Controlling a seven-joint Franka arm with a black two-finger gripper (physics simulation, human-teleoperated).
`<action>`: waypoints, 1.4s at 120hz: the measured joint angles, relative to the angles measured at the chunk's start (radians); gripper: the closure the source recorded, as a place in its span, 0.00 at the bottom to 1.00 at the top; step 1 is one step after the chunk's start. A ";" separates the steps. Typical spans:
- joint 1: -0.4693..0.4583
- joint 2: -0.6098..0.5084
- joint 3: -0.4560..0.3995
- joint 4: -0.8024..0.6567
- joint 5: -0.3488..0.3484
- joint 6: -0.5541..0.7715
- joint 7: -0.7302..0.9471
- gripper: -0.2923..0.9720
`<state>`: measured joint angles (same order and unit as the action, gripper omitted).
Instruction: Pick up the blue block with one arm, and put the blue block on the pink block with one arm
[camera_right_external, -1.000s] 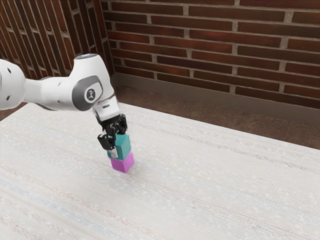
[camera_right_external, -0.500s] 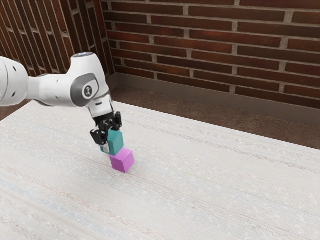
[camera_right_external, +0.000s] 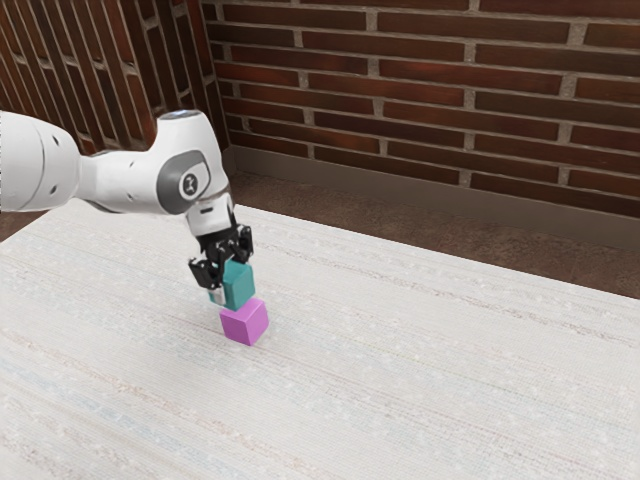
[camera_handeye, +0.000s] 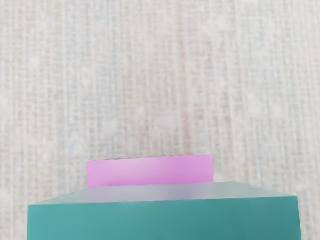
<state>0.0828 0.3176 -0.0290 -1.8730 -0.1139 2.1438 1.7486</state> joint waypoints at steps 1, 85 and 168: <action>0.000 0.001 0.000 0.001 0.000 0.000 0.001 0.53; 0.005 0.015 -0.006 0.004 -0.029 -0.035 0.045 0.27; -0.110 -0.253 -0.007 0.376 0.183 -0.591 -0.354 0.23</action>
<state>-0.0276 0.0650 -0.0359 -1.4975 0.0687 1.5530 1.3943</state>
